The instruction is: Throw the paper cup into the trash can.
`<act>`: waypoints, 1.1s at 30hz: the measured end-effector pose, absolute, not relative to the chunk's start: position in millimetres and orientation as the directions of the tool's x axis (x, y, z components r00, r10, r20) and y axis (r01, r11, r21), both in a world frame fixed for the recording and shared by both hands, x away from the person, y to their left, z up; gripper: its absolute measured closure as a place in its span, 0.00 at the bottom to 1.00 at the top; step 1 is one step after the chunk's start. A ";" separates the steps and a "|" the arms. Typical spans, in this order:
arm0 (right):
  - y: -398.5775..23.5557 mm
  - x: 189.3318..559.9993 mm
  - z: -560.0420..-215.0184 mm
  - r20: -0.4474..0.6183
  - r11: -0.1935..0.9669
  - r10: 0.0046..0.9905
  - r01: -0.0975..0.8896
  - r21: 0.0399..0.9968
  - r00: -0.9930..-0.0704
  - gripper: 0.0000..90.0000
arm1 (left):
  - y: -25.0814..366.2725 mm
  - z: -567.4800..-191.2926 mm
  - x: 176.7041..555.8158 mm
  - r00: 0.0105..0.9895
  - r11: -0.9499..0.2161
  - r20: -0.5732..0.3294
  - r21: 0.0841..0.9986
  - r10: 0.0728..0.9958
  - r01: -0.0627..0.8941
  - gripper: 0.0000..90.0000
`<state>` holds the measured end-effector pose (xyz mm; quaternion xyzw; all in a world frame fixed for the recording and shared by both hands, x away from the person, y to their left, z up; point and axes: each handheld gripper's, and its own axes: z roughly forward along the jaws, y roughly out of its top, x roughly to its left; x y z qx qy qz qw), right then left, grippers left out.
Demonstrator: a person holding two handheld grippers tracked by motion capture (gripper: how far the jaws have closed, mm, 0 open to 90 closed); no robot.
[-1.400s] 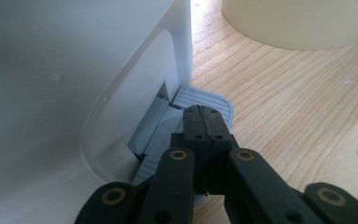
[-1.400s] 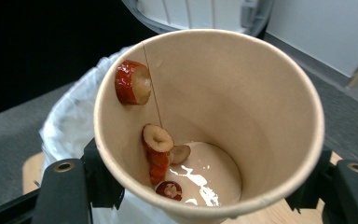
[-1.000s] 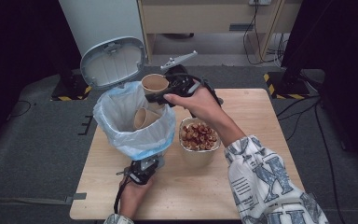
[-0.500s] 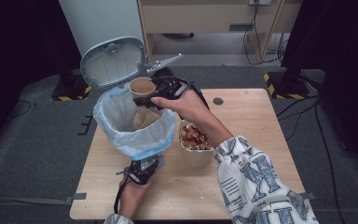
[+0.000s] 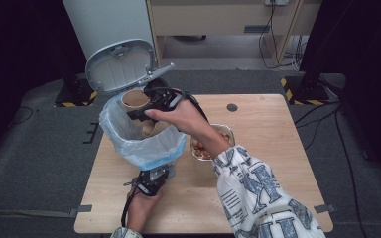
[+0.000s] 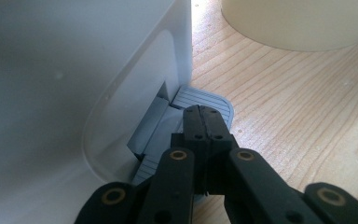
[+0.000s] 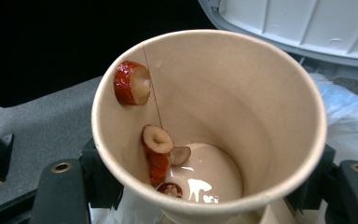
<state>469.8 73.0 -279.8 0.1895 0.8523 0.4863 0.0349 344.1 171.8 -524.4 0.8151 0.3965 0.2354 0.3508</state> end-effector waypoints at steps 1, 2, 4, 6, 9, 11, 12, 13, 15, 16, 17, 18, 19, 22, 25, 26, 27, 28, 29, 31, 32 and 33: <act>74.9 469.6 -281.1 0.129 0.456 0.356 0.292 0.841 -0.926 0.32 | 171.8 -524.3 344.1 0.575 -0.440 0.105 0.758 0.811 0.481 1.00; 74.9 469.6 -281.1 0.129 0.456 0.356 0.292 0.841 -0.926 0.32 | 171.8 -524.3 344.1 0.575 -0.440 0.105 0.758 0.811 0.481 1.00; 78.9 469.4 -283.6 0.126 0.462 0.350 0.288 0.839 -0.928 0.32 | 171.8 -524.4 344.1 0.575 -0.440 0.105 0.758 0.811 0.481 1.00; 83.0 468.8 -285.8 0.120 0.470 0.345 0.282 0.836 -0.931 0.32 | 172.0 -524.3 344.1 0.575 -0.440 0.105 0.758 0.811 0.482 1.00; 90.0 468.8 -292.6 0.089 0.489 0.346 0.261 0.832 -0.934 0.23 | 172.0 -524.3 344.2 0.576 -0.438 0.103 0.759 0.811 0.482 1.00; 91.6 469.0 -294.9 0.078 0.497 0.352 0.257 0.829 -0.933 0.17 | 172.0 -524.3 344.1 0.575 -0.439 0.105 0.758 0.811 0.481 1.00; 92.3 468.7 -296.7 0.079 0.504 0.352 0.260 0.823 -0.933 0.16 | 172.0 -524.4 344.1 0.576 -0.438 0.103 0.759 0.811 0.482 1.00; 91.4 467.7 -297.7 0.056 0.502 0.358 0.243 0.830 -0.932 0.14 | 172.0 -524.4 344.2 0.576 -0.438 0.102 0.759 0.811 0.482 1.00; 88.9 467.5 -297.6 0.065 0.497 0.366 0.254 0.830 -0.928 0.12 | 172.1 -524.3 344.2 0.576 -0.438 0.103 0.759 0.811 0.482 1.00; 88.9 467.5 -297.6 0.065 0.497 0.366 0.254 0.830 -0.928 0.12 | 172.0 -524.3 344.2 0.575 -0.438 0.104 0.759 0.811 0.482 1.00; 85.7 467.9 -297.2 0.067 0.492 0.371 0.257 0.832 -0.926 0.12 | 171.9 -524.3 344.1 0.575 -0.439 0.105 0.758 0.812 0.482 1.00; 85.7 467.9 -297.2 0.067 0.492 0.371 0.257 0.832 -0.926 0.12 | 171.9 -524.4 344.2 0.577 -0.440 0.105 0.759 0.810 0.480 1.00; 83.9 468.3 -296.9 0.066 0.491 0.373 0.258 0.832 -0.925 0.11 | 172.0 -524.4 344.3 0.578 -0.440 0.103 0.759 0.809 0.480 1.00; 77.8 470.1 -296.3 0.064 0.485 0.386 0.261 0.835 -0.920 0.11 | 171.9 -524.4 344.2 0.577 -0.439 0.104 0.759 0.810 0.480 1.00; 70.4 472.0 -295.8 0.067 0.476 0.402 0.270 0.837 -0.913 0.11 | 172.0 -524.4 344.3 0.578 -0.440 0.104 0.759 0.809 0.480 1.00; 68.5 472.3 -295.7 0.066 0.475 0.403 0.271 0.837 -0.913 0.11 | 172.0 -524.4 344.3 0.578 -0.440 0.104 0.759 0.809 0.480 1.00; 66.6 472.7 -295.7 0.066 0.474 0.407 0.272 0.838 -0.911 0.11 | 172.0 -524.4 344.4 0.578 -0.440 0.103 0.759 0.809 0.480 1.00; 66.6 472.7 -295.7 0.066 0.474 0.407 0.272 0.838 -0.911 0.11 | 172.0 -524.4 344.3 0.578 -0.440 0.103 0.759 0.809 0.480 1.00; 64.6 473.1 -295.8 0.064 0.472 0.408 0.270 0.839 -0.911 0.11 | 172.0 -524.4 344.3 0.578 -0.440 0.104 0.759 0.810 0.480 1.00; 60.4 473.8 -296.0 0.066 0.466 0.417 0.275 0.841 -0.906 0.10 | 172.0 -524.4 344.3 0.578 -0.439 0.103 0.759 0.810 0.480 1.00; 57.7 474.6 -296.3 0.061 0.466 0.421 0.274 0.841 -0.905 0.10 | 172.1 -524.4 344.4 0.579 -0.440 0.103 0.759 0.809 0.480 1.00; 52.7 476.1 -296.7 0.063 0.458 0.434 0.281 0.843 -0.899 0.10 | 172.1 -524.4 344.4 0.579 -0.440 0.103 0.759 0.809 0.479 1.00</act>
